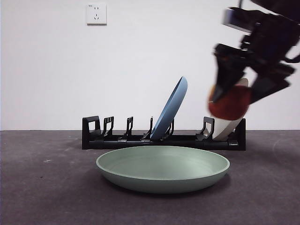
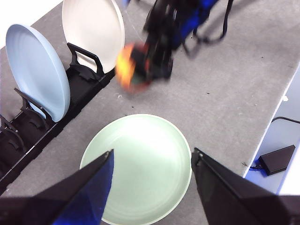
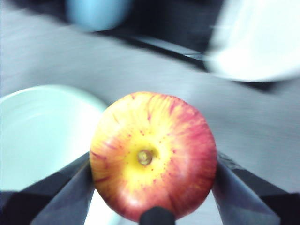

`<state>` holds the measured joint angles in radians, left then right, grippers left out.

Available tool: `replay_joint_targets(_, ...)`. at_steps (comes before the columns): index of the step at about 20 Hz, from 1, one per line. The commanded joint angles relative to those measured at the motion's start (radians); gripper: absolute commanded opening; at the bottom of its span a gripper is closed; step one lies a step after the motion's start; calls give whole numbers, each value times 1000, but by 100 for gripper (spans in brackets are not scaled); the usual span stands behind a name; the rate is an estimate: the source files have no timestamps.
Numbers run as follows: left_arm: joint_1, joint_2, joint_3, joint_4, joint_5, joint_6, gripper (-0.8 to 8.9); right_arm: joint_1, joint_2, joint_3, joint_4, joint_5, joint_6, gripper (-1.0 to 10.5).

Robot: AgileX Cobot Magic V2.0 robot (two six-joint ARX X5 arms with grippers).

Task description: Take the green plate from the plate rack,put the plate on the table,take the apple from the table,put the apple in the plate

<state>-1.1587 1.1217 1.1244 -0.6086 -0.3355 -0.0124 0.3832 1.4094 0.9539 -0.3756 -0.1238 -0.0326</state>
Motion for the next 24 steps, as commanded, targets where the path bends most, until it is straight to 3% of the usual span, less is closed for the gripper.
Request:
replay_joint_targets(1,2,0,-2,-6,5,-11,283,101,24,-1,9,-4,35,-17)
replay_joint_targets(4,2,0,-2,-25,6,-11,283,224,77,-1,47,45,39,-17)
replay_joint_targets(8,2,0,-2,-37,7,-14,283,307,183,-1,60,84,43,-17)
replay_joint_targets(17,2,0,-2,-39,7,-14,283,328,258,-1,83,104,43,-11)
replay_joint_targets(18,2,0,-2,-40,7,-14,283,328,258,-1,82,103,43,69)
replay_joint_targets(21,2,0,-2,-40,6,-14,283,328,257,-1,82,104,64,595)
replay_joint_targets(22,2,0,-2,-40,6,-14,283,328,254,-1,82,104,73,669)
replay_joint_targets(24,2,0,-2,-40,6,-14,283,328,244,-1,83,104,77,667)
